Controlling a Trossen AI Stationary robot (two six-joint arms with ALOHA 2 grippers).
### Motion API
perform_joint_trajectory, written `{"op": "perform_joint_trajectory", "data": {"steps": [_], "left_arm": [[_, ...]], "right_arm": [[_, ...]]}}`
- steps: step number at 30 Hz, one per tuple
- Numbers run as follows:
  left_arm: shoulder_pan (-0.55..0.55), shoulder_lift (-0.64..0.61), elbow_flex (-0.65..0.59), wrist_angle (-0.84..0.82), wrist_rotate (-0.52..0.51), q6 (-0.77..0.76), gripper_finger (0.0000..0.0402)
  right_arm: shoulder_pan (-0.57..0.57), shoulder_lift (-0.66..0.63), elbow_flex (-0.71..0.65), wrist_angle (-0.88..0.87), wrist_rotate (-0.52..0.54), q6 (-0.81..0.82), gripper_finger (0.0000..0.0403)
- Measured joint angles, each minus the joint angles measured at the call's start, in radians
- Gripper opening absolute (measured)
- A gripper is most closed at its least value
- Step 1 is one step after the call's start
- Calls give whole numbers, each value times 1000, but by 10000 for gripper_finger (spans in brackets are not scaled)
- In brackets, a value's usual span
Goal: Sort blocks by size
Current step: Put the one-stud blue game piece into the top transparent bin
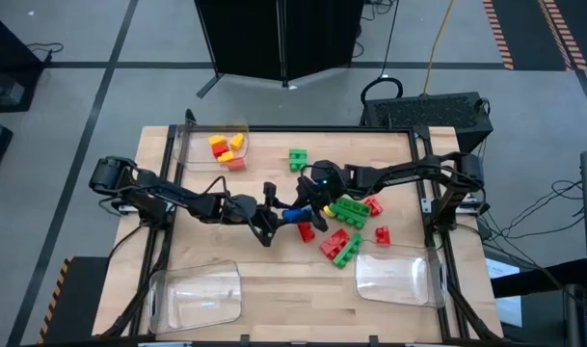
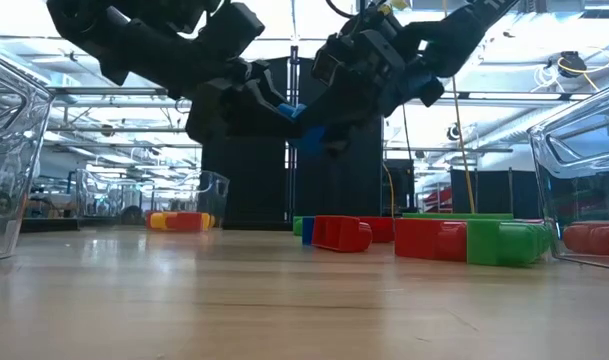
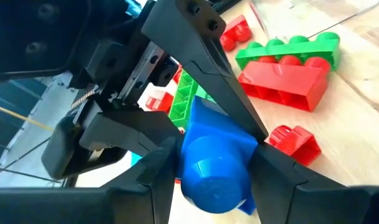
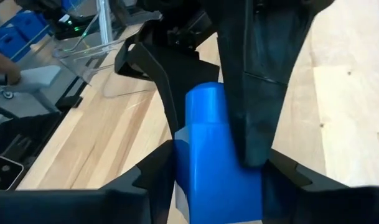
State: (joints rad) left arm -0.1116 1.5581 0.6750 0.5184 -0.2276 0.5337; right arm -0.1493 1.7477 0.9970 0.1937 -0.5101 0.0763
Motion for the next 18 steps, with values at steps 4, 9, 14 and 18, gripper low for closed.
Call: {"op": "perform_joint_trajectory", "data": {"steps": [4,9,14,18], "left_arm": [[0,-1,0,1,-11,-7,165],[1,-5,3,9,-52,-50,165],[1,-9,5,15,-76,-58,165],[2,-31,2,-9,-126,-103,162]], "right_arm": [[0,-22,0,-34,49,21,167],[0,-72,0,-100,103,15,168],[7,-120,1,-176,183,-2,172],[10,-158,1,-264,276,-29,174]]}}
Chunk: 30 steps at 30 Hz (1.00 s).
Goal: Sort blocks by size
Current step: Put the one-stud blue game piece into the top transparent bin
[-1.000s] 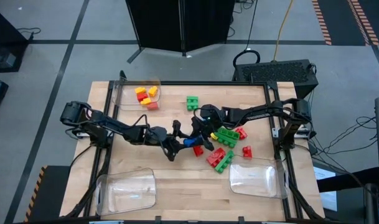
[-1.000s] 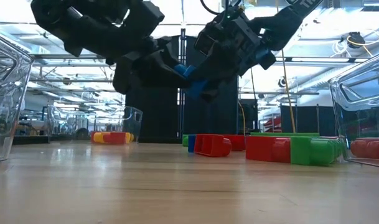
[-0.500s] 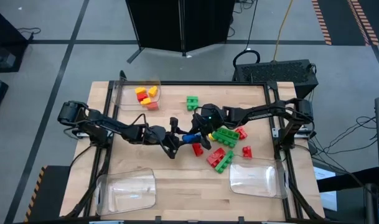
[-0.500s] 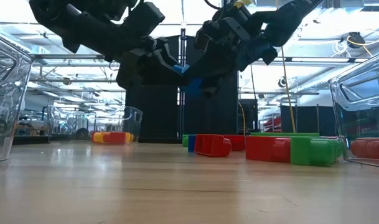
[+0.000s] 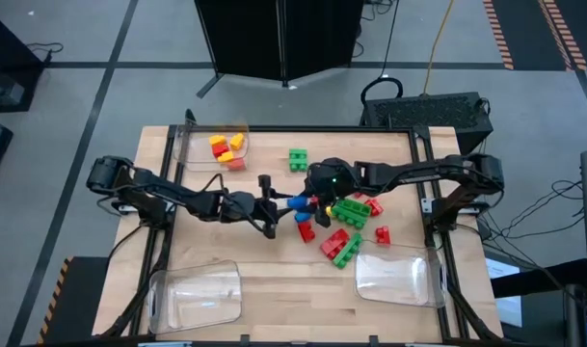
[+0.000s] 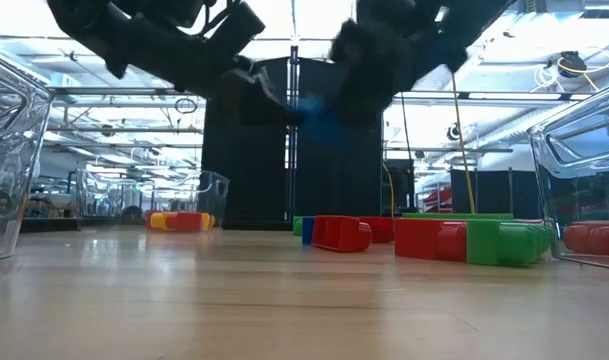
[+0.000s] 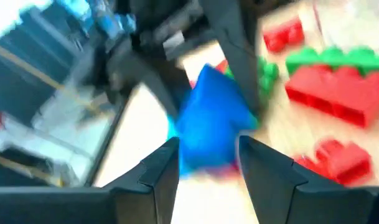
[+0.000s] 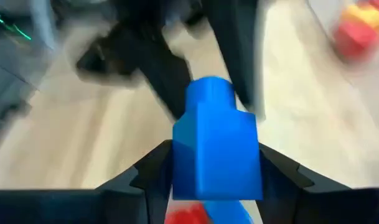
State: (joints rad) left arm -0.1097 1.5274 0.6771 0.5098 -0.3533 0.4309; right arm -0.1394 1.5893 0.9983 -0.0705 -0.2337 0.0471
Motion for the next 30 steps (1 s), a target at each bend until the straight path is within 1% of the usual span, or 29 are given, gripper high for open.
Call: {"op": "perform_joint_trajectory", "data": {"steps": [2,7,9,11,13,15,17,19,22,24,26,27,29,30], "left_arm": [[-2,-24,-4,-31,-20,-1,161],[0,-110,-2,-132,-51,-36,161],[0,-140,-2,-154,-64,-48,161],[-1,-180,-2,-212,-87,-61,162],[-1,-206,-2,-228,-107,-66,162],[-1,-237,-2,-288,-143,-68,162],[3,-261,-2,-313,-173,-84,163],[13,-289,-2,-371,-188,-105,163],[40,-314,-1,-430,-208,-143,163],[63,-336,-4,-502,-224,-173,163],[96,-340,-1,-515,-232,-213,163],[116,-348,-1,-548,-231,-235,163],[159,-355,-4,-577,-203,-298,163],[180,-353,-2,-579,-165,-343,163]], "right_arm": [[-4,-13,-9,-62,21,-6,174],[6,-66,-6,-133,124,-14,173],[12,-90,-28,-139,162,-11,173],[19,-119,-54,-152,179,5,173],[30,-162,-78,-136,202,25,173],[41,-201,-108,-141,228,44,173],[51,-245,-142,-144,252,66,173],[62,-295,-171,-146,270,90,173],[79,-377,-215,-147,273,124,173],[95,-424,-239,-147,305,146,173],[109,-481,-262,-159,337,159,173],[116,-502,-270,-160,346,170,173],[128,-547,-279,-165,361,193,173],[135,-558,-283,-191,377,203,173]]}}
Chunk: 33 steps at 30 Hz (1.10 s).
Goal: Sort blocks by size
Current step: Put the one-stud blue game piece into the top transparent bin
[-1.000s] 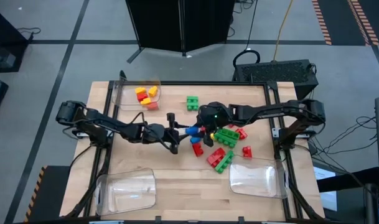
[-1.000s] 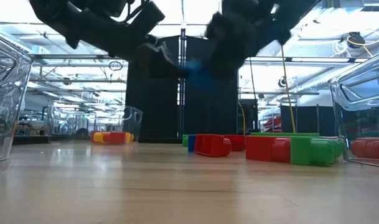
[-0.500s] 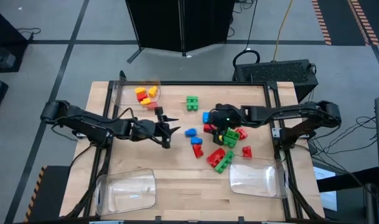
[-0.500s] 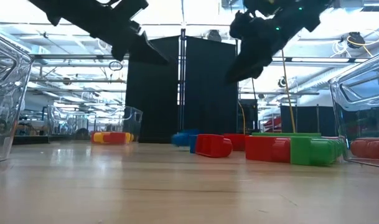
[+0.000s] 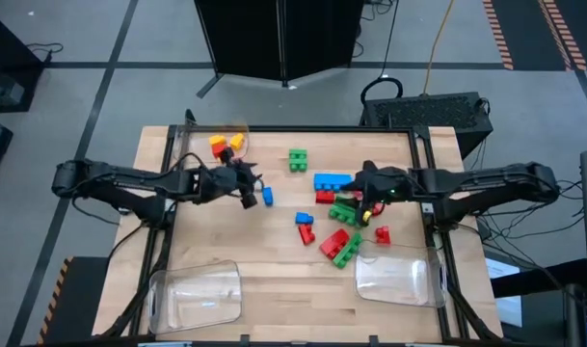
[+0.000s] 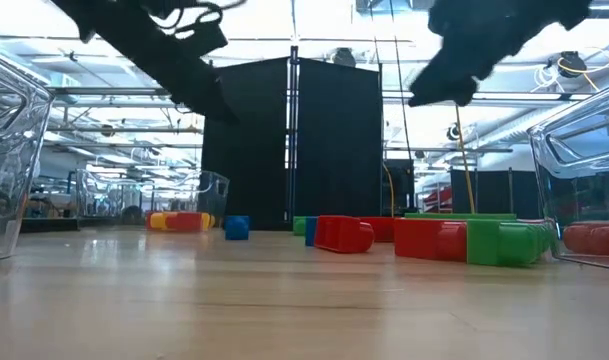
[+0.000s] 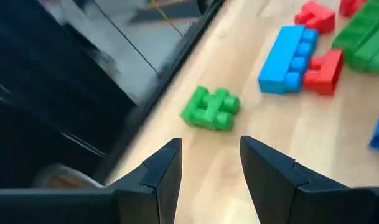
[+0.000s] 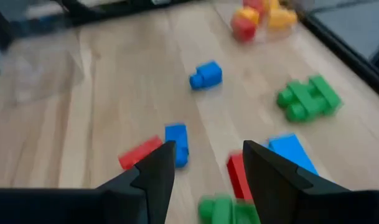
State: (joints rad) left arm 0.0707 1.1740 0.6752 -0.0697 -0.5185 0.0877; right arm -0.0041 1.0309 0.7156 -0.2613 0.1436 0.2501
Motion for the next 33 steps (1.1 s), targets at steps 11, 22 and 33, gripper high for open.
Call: {"op": "perform_joint_trajectory", "data": {"steps": [11,22,33], "left_arm": [[66,82,-1,-55,312,-187,206],[66,253,-1,5,333,-239,346],[66,396,-1,44,344,-230,398]], "right_arm": [[71,-21,0,-61,121,49,174],[86,-12,0,-58,147,53,174],[86,-12,0,-58,147,53,174]]}}
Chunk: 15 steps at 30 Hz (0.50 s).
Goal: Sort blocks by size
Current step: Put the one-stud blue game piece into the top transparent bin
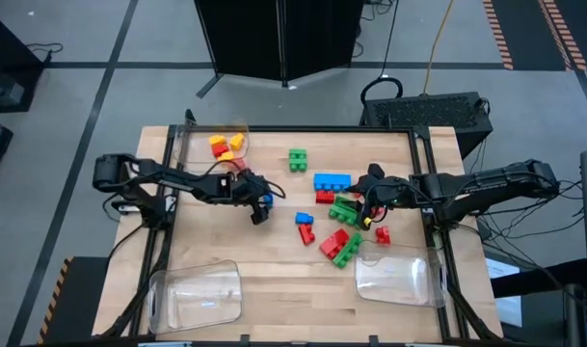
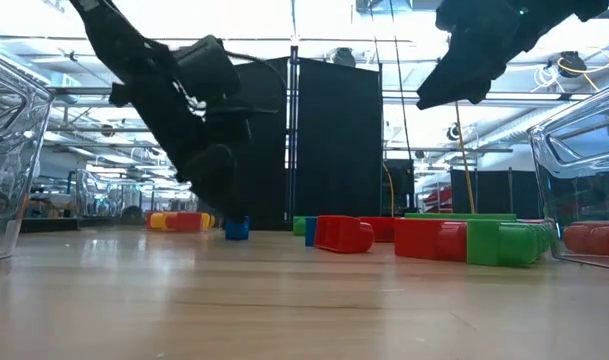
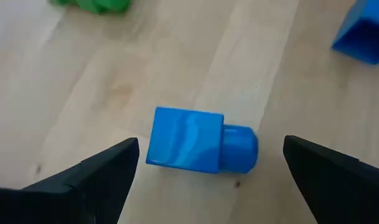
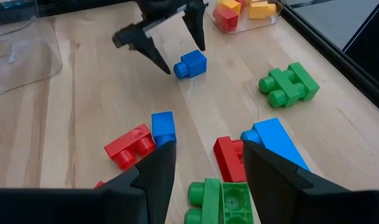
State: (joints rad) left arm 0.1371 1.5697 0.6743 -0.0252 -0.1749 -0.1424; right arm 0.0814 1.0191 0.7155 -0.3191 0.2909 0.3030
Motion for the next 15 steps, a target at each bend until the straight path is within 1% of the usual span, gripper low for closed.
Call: {"op": "perform_joint_trajectory", "data": {"steps": [5,10,12,15], "left_arm": [[0,42,0,16,0,48,400],[7,46,0,29,-6,73,394],[13,46,0,28,-7,71,379],[23,46,0,28,-7,53,341]], "right_arm": [[0,0,0,0,0,0,174],[0,0,0,0,0,0,174],[0,0,0,0,0,0,174],[0,0,0,0,0,0,174]]}}
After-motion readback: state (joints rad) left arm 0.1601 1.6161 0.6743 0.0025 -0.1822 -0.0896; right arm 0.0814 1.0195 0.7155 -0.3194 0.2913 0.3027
